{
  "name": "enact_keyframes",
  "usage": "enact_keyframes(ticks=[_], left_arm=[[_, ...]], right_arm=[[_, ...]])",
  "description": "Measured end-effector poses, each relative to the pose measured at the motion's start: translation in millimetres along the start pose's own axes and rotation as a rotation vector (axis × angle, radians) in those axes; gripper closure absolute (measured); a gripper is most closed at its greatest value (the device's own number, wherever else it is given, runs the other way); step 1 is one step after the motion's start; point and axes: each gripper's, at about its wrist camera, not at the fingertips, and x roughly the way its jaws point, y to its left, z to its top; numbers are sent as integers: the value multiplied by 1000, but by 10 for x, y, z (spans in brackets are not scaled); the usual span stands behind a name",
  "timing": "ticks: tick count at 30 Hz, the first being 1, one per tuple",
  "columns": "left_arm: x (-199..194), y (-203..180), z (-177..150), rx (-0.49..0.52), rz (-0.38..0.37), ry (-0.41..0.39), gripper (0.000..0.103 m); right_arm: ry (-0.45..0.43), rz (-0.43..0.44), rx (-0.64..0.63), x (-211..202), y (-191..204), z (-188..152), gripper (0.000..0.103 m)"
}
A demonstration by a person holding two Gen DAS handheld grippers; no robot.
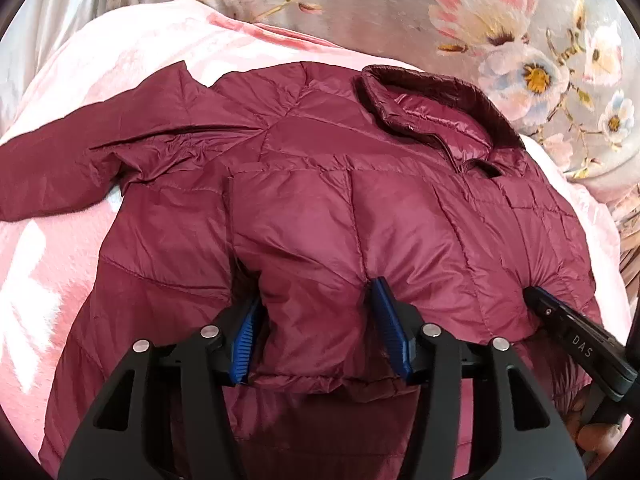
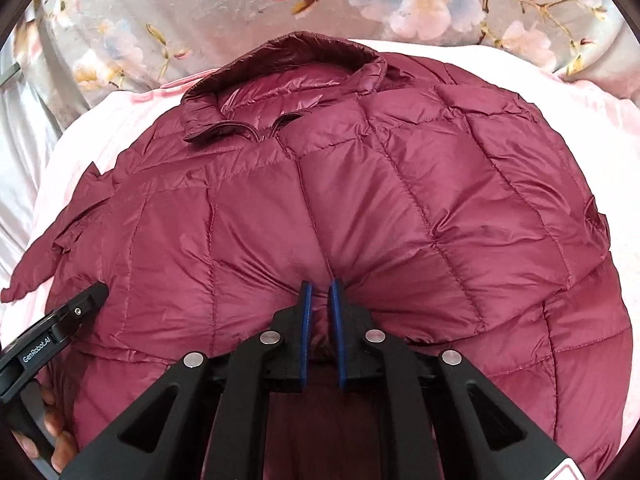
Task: Fold large clothes
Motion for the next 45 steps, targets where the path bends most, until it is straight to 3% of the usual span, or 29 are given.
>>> enact_keyframes(ticks=[10, 12, 16, 19, 21, 23, 26, 29, 32, 36, 38, 41, 43, 45], left_arm=[[-3, -8, -14, 12, 5, -2, 48], [-6, -11, -20, 15, 6, -4, 47], [-4, -7, -20, 12, -6, -5, 44], [-1, -19, -22, 16, -5, -6, 43], [-5, -10, -23, 13, -12, -6, 42], [-32, 29, -20, -10, -38, -16, 33], [-206, 223, -21, -101, -57, -74, 29], [-446, 572, 27, -203, -56, -103, 19], [-727, 1188, 48, -349, -42, -139, 16], [-980, 2208, 54, -538, 85, -159, 15], [-1112, 2805, 21, -650, 196, -176, 15], [-1284, 3436, 0, -762, 303, -224, 15], [-1301, 3752, 35, -805, 330, -238, 15], [-1222, 3962, 86, -832, 295, -222, 16]], right_arm=[[14, -33, -16, -23, 37, -13, 94], [35, -36, -16, -35, 51, 85, 91], [0, 44, 102, -126, -93, 434, 84], [-14, 36, 128, -122, -81, 588, 81], [-10, 60, 120, -117, -2, 525, 81], [1, 101, 105, -116, 150, 349, 81], [21, 111, 62, -113, 337, 129, 81], [31, 52, -46, -64, 511, -34, 77], [15, 8, -87, -163, 555, -64, 73], [-22, 38, -85, -406, 590, -203, 61], [-23, 69, -87, -484, 614, -309, 60], [-26, 91, -113, -571, 693, -486, 57], [-37, 92, -138, -592, 744, -577, 51], [-35, 76, -154, -573, 774, -657, 48]])
